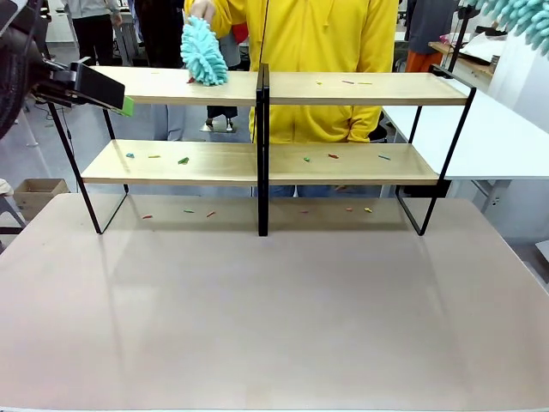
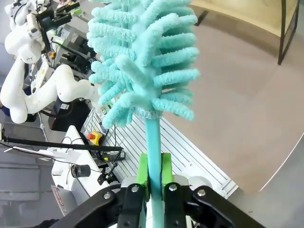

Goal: Clean the shelves.
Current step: Clean a randomly selected level of the Shelf with the Duster.

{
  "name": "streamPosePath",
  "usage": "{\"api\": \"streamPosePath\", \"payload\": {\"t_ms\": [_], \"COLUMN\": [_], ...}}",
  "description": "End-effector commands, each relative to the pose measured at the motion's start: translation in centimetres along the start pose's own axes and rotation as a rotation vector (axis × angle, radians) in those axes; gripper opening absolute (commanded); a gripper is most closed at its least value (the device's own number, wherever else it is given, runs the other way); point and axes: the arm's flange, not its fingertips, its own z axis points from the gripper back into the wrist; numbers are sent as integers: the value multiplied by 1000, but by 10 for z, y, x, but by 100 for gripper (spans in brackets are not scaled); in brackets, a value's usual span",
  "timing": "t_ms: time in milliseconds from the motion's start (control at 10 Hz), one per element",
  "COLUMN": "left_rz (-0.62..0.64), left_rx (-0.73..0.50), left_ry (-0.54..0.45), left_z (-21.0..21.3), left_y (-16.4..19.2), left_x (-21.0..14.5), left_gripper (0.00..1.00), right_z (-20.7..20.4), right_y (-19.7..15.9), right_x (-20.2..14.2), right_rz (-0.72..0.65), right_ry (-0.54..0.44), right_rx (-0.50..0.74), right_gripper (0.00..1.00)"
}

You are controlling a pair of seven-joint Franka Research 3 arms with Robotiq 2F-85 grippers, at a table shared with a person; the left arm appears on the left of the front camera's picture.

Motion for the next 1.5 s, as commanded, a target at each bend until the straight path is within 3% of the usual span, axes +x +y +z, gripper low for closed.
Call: {"api": "streamPosePath", "payload": {"t_ms": [0,300,400,600,900,1000,1100,1200,1300,1400], "left_rz": [2,2,2,2,2,2,2,2,2,2], "left_rx": [6,6,6,6,6,6,6,6,6,6], "left_ry": [-2,-2,-2,-2,-2,-2,-2,-2,-2,-2], "left_z": [0,0,0,0,0,0,0,0,0,0], "left_y": [1,1,1,1,1,1,1,1,1,1], "left_x": [0,0,0,0,0,0,0,0,0,0], "left_gripper": [100,100,100,100,100,100,100,100,100,100], "right_z": [5,-6,-20,-65,-161,-198,-149,-149,-199,-219], "right_y": [1,0,10,44,103,116,94,94,121,122], "right_x": [-1,10,31,91,161,170,144,144,163,168], "right_rz": [18,-28,-2,-72,-22,55,-15,-15,33,-19], "right_ry": [-30,16,5,26,147,229,100,100,173,242], "right_rx": [0,-41,-24,-125,-272,-347,-198,-198,-260,-389], "right_gripper": [12,12,12,12,12,12,12,12,12,12]}}
